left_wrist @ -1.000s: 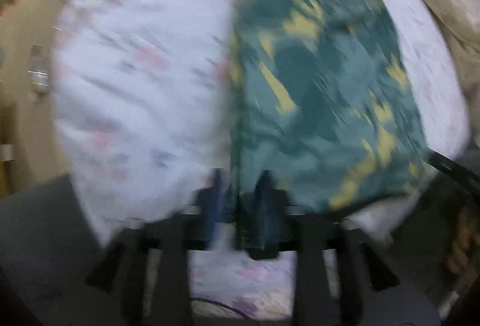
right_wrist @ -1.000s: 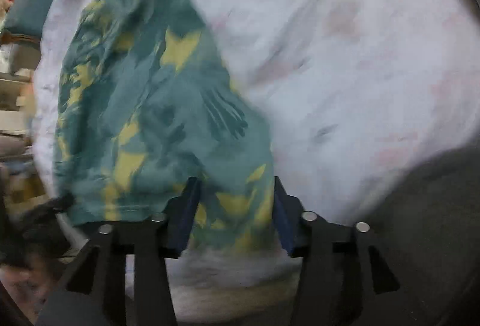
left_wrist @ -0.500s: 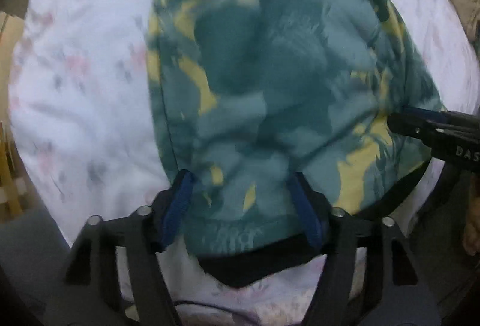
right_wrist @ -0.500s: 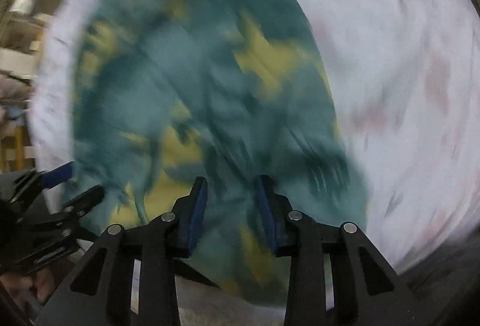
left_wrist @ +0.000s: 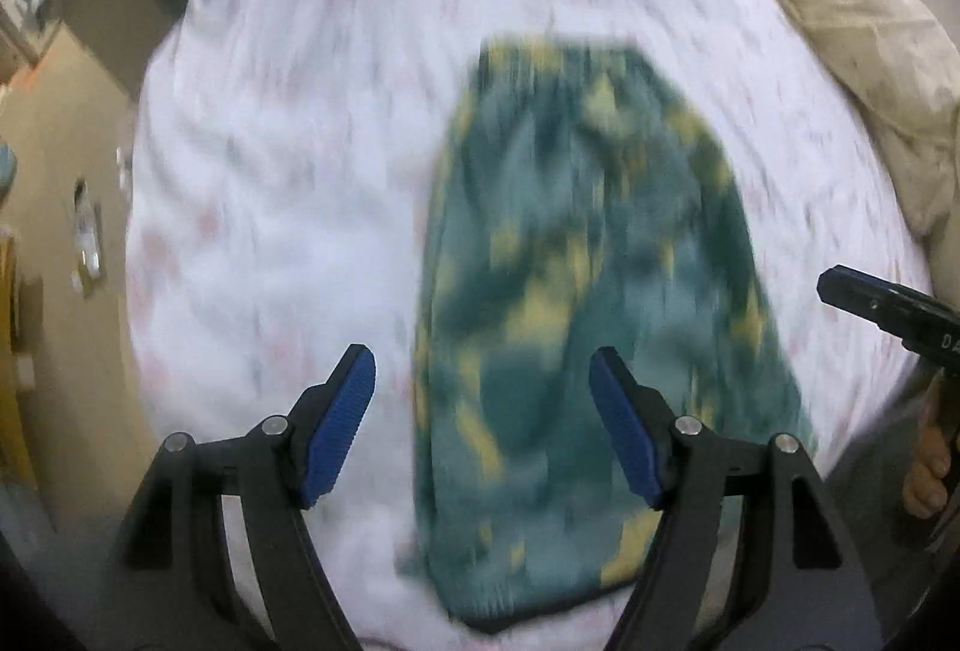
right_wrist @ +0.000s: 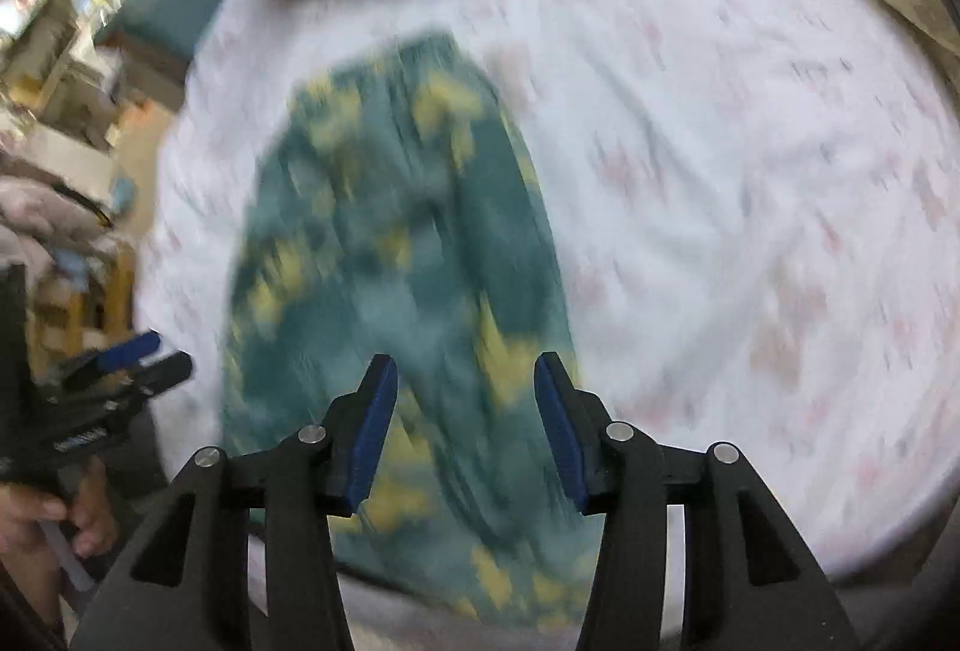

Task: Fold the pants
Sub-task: 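Grasp the elastic waistband with both tools and lift it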

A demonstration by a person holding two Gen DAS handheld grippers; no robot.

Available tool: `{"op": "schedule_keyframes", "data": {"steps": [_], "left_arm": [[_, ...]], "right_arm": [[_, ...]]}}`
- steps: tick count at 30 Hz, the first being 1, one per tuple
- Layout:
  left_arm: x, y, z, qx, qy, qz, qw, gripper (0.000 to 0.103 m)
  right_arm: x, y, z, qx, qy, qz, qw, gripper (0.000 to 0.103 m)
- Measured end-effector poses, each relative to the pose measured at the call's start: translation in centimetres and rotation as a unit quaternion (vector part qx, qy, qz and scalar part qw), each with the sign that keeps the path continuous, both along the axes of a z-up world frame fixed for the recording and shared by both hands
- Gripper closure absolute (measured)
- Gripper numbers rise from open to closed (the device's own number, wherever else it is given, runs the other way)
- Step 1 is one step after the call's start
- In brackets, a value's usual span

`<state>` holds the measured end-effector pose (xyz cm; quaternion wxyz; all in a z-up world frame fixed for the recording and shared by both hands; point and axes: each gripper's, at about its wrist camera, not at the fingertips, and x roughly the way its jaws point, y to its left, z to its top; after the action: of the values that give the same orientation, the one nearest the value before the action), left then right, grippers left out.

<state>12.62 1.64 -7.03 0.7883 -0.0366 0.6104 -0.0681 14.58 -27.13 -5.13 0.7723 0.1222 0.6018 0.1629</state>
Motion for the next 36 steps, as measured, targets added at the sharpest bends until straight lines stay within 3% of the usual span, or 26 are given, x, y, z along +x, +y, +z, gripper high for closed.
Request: {"op": "schedule_keyframes", "data": {"steps": [1, 2, 3, 4, 8, 10, 13, 16, 18, 21, 23, 25, 26, 27, 32, 36], "left_arm": [[1.4, -0.5, 0.1, 0.004, -0.010, -0.007, 0.9999, 0.040], [3.2, -1.4, -0.4, 0.006, -0.018, -0.015, 0.9997, 0.058], [4.5, -2.0, -0.7, 0.005, -0.026, -0.023, 0.9994, 0.068], [5.9, -2.5, -1.2, 0.002, -0.030, -0.029, 0.9991, 0.083], [9.5, -3.1, -3.4, -0.049, -0.032, -0.032, 0.9978, 0.092], [10.6, -4.0, -5.2, -0.048, -0.023, -0.043, 0.9977, 0.093], [11.4, -4.2, -7.0, -0.022, -0.002, -0.043, 0.9988, 0.093], [11.9, -3.5, -8.7, 0.016, 0.019, -0.030, 0.9992, 0.090], [12.1, -2.8, -8.7, 0.003, 0.021, -0.012, 0.9997, 0.090], [12.2, -2.4, -7.3, -0.009, 0.010, -0.010, 0.9999, 0.087], [12.3, -1.2, -5.9, -0.021, 0.004, 0.012, 0.9997, 0.065], [12.8, 0.1, -4.7, -0.042, -0.020, 0.041, 0.9981, 0.050], [13.1, 0.4, -4.5, -0.041, -0.028, 0.045, 0.9978, 0.041], [13.5, 0.6, -4.4, -0.036, -0.031, 0.045, 0.9979, 0.039], [15.8, 0.8, -6.7, -0.067, -0.007, 0.030, 0.9972, 0.039], [16.4, -0.7, -7.9, -0.077, -0.005, -0.013, 0.9969, 0.039]], "right_arm": [[1.7, 0.3, 0.2, 0.003, -0.013, 0.000, 1.000, 0.056], [3.0, 1.0, 0.2, 0.007, -0.023, 0.001, 1.000, 0.066], [4.1, 1.4, 0.0, 0.013, -0.031, 0.006, 0.999, 0.081], [5.4, 2.0, -0.4, 0.017, -0.034, 0.010, 0.999, 0.083], [8.7, 4.3, -2.5, 0.022, -0.046, 0.028, 0.998, 0.084], [10.1, 5.2, -4.1, 0.035, -0.036, 0.045, 0.998, 0.084], [11.3, 6.2, -6.3, 0.007, -0.025, 0.056, 0.998, 0.084], [12.5, 5.4, -7.9, -0.059, -0.033, 0.030, 0.997, 0.087], [13.1, 4.2, -8.8, -0.085, -0.017, 0.008, 0.996, 0.084], [13.9, 2.7, -8.7, -0.045, 0.005, -0.011, 0.999, 0.084], [14.4, 2.2, -7.6, -0.031, -0.005, -0.013, 0.999, 0.081], [15.2, 1.7, -6.5, 0.020, -0.012, -0.012, 1.000, 0.076], [15.5, 1.5, -6.4, 0.041, -0.007, -0.012, 0.999, 0.057], [16.0, 1.3, -6.6, 0.061, 0.000, -0.012, 0.998, 0.041], [17.7, 1.8, -7.3, 0.080, 0.001, -0.003, 0.997, 0.041], [18.7, 1.8, -8.8, 0.094, 0.021, -0.003, 0.995, 0.041]]}}
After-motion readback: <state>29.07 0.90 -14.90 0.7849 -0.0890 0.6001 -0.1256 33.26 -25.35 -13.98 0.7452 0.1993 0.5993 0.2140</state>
